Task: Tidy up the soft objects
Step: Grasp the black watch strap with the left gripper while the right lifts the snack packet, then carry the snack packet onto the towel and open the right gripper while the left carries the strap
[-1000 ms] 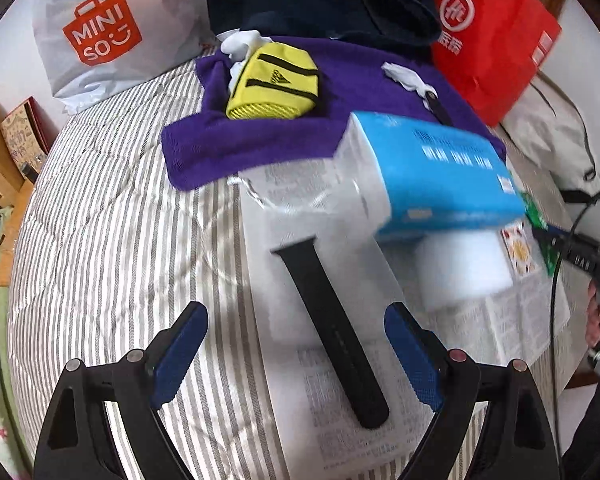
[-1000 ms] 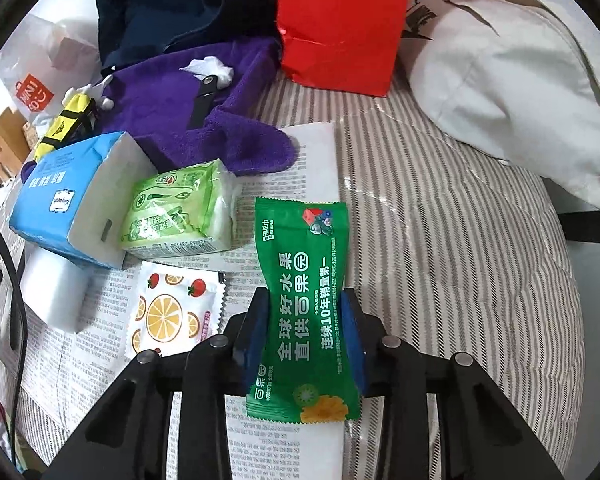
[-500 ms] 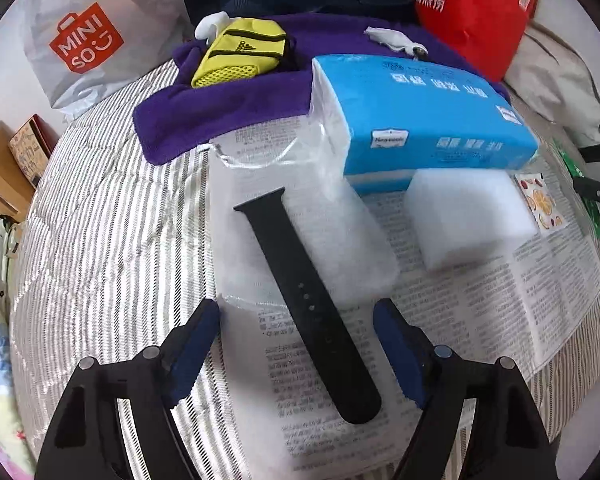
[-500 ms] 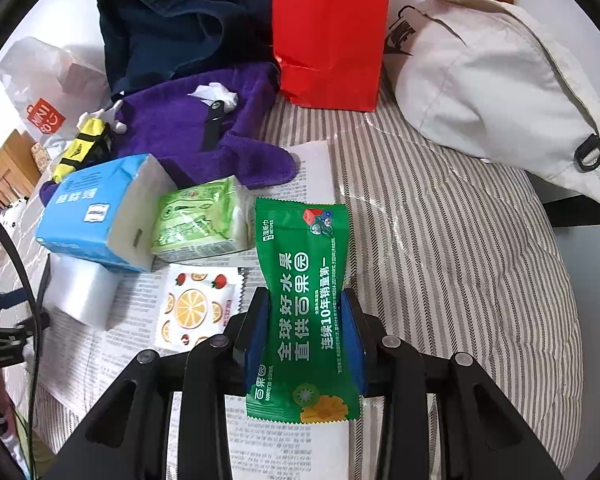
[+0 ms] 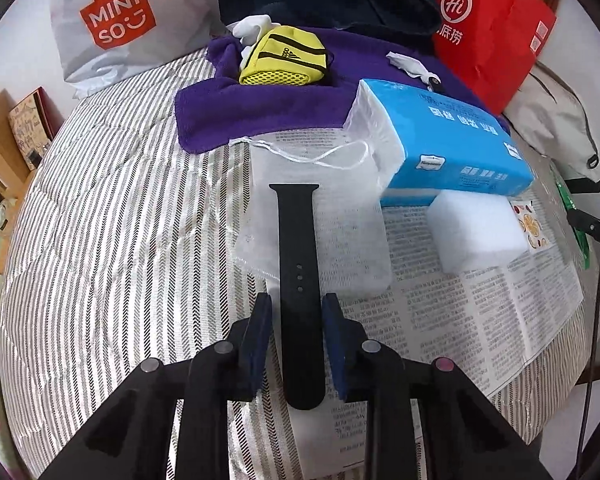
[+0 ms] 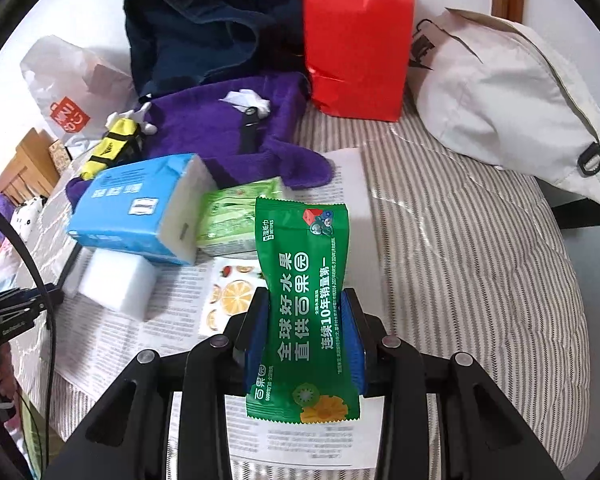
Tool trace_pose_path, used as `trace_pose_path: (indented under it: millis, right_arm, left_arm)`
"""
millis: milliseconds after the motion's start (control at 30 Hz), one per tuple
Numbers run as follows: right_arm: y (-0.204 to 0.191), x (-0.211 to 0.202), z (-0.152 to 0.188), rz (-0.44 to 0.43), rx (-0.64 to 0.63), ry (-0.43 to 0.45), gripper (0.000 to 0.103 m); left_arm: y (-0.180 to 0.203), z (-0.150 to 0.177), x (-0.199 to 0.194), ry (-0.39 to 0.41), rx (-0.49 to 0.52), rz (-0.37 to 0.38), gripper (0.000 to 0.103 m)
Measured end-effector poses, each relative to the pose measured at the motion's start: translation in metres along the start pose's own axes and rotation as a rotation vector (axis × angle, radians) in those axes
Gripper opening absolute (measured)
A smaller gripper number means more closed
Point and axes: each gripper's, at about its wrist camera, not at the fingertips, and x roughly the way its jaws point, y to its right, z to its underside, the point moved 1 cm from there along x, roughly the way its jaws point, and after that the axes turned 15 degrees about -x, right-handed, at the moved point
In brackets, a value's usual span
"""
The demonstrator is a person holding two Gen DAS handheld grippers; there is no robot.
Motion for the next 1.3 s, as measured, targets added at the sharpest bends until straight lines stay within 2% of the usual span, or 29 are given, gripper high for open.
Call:
trace_pose_path:
  millis: [133, 167, 300, 467, 567, 633, 667, 700, 767, 833, 900, 1033, 1300]
  right_arm:
    - [-0.005, -0.002, 0.0, -0.013, -0.01, 0.009, 0.035]
    - [-0.006, -0.002, 0.0, -0.018, -0.01, 0.01, 0.035]
    - [-0.008, -0.002, 0.001, -0.018, -0.014, 0.008, 0.036]
    - [-0.004, -0.004, 0.002, -0.02, 0.0, 0.014, 0.036]
    - [-0.006, -0.005, 0.002, -0.024, -0.002, 0.019, 0.035]
    - [-0.007, -0.006, 0.001, -0.025, -0.005, 0.019, 0.035]
    - [-0.008, -0.006, 0.001, -0.026, -0.009, 0.018, 0.035]
    - [-0.009, -0.006, 0.001, -0.025, -0.01, 0.016, 0.035]
    - [-0.01, -0.007, 0.001, -0.026, -0.004, 0.022, 0.035]
    - [-0.01, -0.005, 0.0, -0.04, 0.009, 0.03, 0.035]
    - [-0.012, -0.005, 0.0, -0.044, 0.011, 0.031, 0.035]
    - [-0.015, -0.006, -0.001, -0.042, -0.005, 0.028, 0.035]
    - [-0.016, -0.016, -0.008, -0.055, -0.001, 0.053, 0.035]
  left_arm:
    - [0.004, 0.0, 0.004, 0.016, 0.027, -0.012, 0.028]
    - [0.005, -0.001, 0.003, 0.018, 0.036, -0.018, 0.02]
    - [0.0, -0.004, -0.004, 0.021, 0.023, 0.018, 0.02]
    - [0.001, -0.004, -0.007, 0.016, 0.043, 0.016, 0.02]
    - [0.003, -0.001, 0.003, -0.008, 0.06, -0.012, 0.021]
    - [0.006, 0.0, 0.004, 0.01, 0.077, -0.047, 0.029]
    - [0.007, 0.0, 0.004, 0.008, 0.076, -0.057, 0.028]
    - [0.008, -0.001, 0.005, 0.003, 0.084, -0.054, 0.028]
    - [0.007, -0.003, 0.006, 0.003, 0.085, -0.035, 0.02]
    - [0.004, -0.005, 0.006, 0.001, 0.072, -0.028, 0.02]
    - [0.001, -0.006, -0.004, 0.045, 0.052, -0.023, 0.02]
    - [-0.002, -0.011, -0.017, 0.062, 0.038, 0.002, 0.02]
    - [0.001, -0.021, -0.043, 0.082, 0.053, 0.044, 0.02]
